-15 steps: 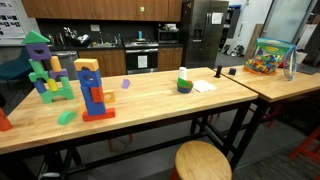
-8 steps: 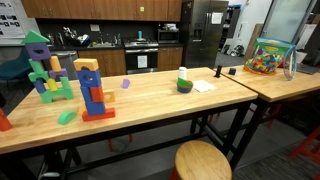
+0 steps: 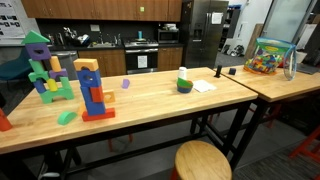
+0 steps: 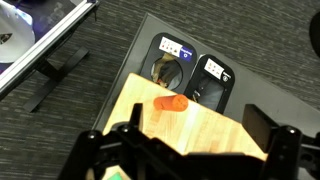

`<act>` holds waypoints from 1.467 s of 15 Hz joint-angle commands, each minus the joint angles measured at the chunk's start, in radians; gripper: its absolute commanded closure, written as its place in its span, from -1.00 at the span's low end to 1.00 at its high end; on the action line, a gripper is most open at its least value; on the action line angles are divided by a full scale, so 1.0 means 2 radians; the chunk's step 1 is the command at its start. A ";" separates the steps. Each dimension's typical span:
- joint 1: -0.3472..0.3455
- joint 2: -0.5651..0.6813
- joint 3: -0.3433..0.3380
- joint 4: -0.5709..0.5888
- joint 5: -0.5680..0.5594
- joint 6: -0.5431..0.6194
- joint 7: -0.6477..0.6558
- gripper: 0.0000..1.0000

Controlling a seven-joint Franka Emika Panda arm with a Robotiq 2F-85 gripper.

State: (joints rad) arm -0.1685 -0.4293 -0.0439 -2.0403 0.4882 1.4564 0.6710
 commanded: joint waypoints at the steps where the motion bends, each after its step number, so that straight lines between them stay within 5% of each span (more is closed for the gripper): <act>1: 0.002 0.002 0.000 0.001 0.000 -0.001 -0.002 -1.00; 5: 0.004 0.011 0.015 0.006 -0.042 0.012 -0.019 -1.00; 17: -0.008 0.037 -0.005 -0.016 0.005 0.152 0.245 -1.00; 22: -0.001 0.043 -0.012 -0.010 -0.005 0.146 0.235 -1.00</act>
State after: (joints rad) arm -0.1803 -0.3436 -0.0579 -2.0638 0.4817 1.7490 1.1386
